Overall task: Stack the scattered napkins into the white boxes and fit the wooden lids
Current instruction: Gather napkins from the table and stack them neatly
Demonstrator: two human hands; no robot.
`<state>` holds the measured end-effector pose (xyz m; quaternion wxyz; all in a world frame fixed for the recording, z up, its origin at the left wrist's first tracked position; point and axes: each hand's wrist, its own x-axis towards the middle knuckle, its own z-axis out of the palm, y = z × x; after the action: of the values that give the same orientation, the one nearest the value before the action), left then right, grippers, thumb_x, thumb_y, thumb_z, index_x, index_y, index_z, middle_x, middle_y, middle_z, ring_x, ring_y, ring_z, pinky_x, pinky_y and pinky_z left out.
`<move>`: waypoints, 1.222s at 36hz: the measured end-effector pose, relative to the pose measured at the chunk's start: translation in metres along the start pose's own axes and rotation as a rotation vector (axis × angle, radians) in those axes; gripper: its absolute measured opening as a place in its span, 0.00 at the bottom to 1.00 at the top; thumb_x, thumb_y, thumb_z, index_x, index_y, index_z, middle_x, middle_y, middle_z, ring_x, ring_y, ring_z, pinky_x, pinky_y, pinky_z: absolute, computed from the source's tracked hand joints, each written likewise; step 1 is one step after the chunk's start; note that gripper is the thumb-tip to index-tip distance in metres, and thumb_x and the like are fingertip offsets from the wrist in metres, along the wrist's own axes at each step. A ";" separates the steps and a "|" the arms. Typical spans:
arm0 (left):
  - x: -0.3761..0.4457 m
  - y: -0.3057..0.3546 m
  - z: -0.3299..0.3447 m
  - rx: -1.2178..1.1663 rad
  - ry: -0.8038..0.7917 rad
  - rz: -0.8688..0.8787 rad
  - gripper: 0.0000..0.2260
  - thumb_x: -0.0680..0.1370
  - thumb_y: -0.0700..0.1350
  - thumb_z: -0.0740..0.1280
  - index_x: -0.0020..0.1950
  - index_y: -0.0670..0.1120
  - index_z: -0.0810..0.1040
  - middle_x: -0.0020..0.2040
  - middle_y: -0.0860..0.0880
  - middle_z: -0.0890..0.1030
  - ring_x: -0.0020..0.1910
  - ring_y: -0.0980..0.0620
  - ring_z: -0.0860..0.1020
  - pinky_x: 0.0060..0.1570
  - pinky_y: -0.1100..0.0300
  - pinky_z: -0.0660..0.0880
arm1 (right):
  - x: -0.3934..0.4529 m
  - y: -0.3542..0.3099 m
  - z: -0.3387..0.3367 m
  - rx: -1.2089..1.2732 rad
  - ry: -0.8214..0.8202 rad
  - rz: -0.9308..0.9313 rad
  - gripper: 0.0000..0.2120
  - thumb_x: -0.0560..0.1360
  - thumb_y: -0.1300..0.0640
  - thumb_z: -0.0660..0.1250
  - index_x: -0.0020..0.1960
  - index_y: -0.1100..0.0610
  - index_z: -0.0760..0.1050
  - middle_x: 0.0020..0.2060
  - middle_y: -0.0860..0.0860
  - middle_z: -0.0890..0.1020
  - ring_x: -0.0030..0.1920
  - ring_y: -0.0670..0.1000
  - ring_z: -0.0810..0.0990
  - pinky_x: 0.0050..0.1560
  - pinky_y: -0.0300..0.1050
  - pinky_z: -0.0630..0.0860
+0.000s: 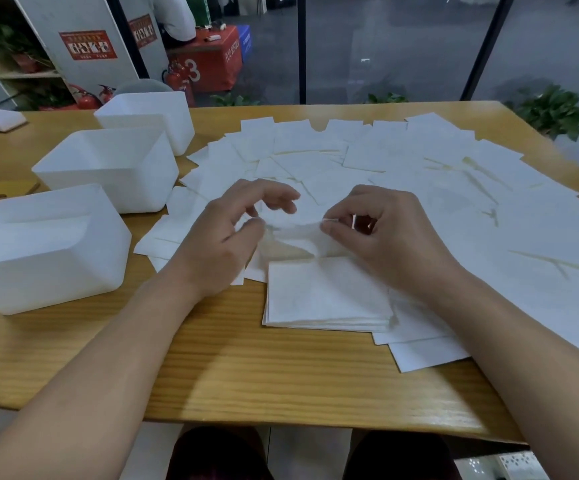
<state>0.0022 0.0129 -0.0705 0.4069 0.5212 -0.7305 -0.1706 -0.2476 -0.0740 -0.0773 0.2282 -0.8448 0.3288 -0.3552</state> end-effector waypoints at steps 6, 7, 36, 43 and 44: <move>0.001 -0.007 -0.003 0.178 -0.079 -0.051 0.26 0.75 0.32 0.74 0.68 0.54 0.81 0.66 0.63 0.77 0.74 0.55 0.70 0.72 0.66 0.65 | 0.002 -0.004 -0.010 0.319 0.063 0.104 0.04 0.81 0.57 0.76 0.48 0.54 0.88 0.36 0.40 0.83 0.34 0.46 0.76 0.38 0.37 0.71; 0.002 -0.008 0.000 0.187 -0.070 -0.046 0.22 0.77 0.36 0.76 0.67 0.53 0.81 0.66 0.63 0.78 0.74 0.55 0.70 0.72 0.66 0.65 | 0.003 -0.004 -0.012 0.345 0.065 0.113 0.04 0.81 0.57 0.75 0.48 0.55 0.88 0.35 0.40 0.83 0.33 0.46 0.77 0.38 0.36 0.71; 0.004 -0.002 0.008 0.024 0.063 -0.111 0.04 0.86 0.49 0.69 0.54 0.57 0.83 0.47 0.60 0.83 0.50 0.53 0.80 0.48 0.65 0.73 | 0.001 -0.013 -0.011 0.389 0.218 -0.024 0.04 0.82 0.63 0.73 0.50 0.56 0.86 0.46 0.50 0.87 0.47 0.60 0.84 0.48 0.64 0.80; 0.005 0.004 0.001 -0.246 0.130 -0.171 0.05 0.85 0.42 0.71 0.55 0.45 0.87 0.42 0.45 0.84 0.42 0.42 0.80 0.43 0.53 0.76 | 0.003 -0.008 -0.023 0.320 0.077 0.100 0.06 0.81 0.58 0.74 0.56 0.50 0.84 0.39 0.60 0.81 0.34 0.56 0.75 0.37 0.50 0.74; 0.004 0.006 -0.002 -0.297 0.097 -0.188 0.05 0.84 0.41 0.72 0.58 0.45 0.87 0.41 0.47 0.84 0.40 0.46 0.80 0.43 0.56 0.76 | 0.003 -0.008 -0.025 0.314 0.045 0.130 0.09 0.81 0.58 0.75 0.59 0.48 0.83 0.37 0.60 0.79 0.33 0.53 0.73 0.37 0.47 0.72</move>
<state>-0.0010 0.0118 -0.0636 0.4964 0.5289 -0.6250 -0.2885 -0.2612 -0.0748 -0.0549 0.3722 -0.7677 0.3282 -0.4054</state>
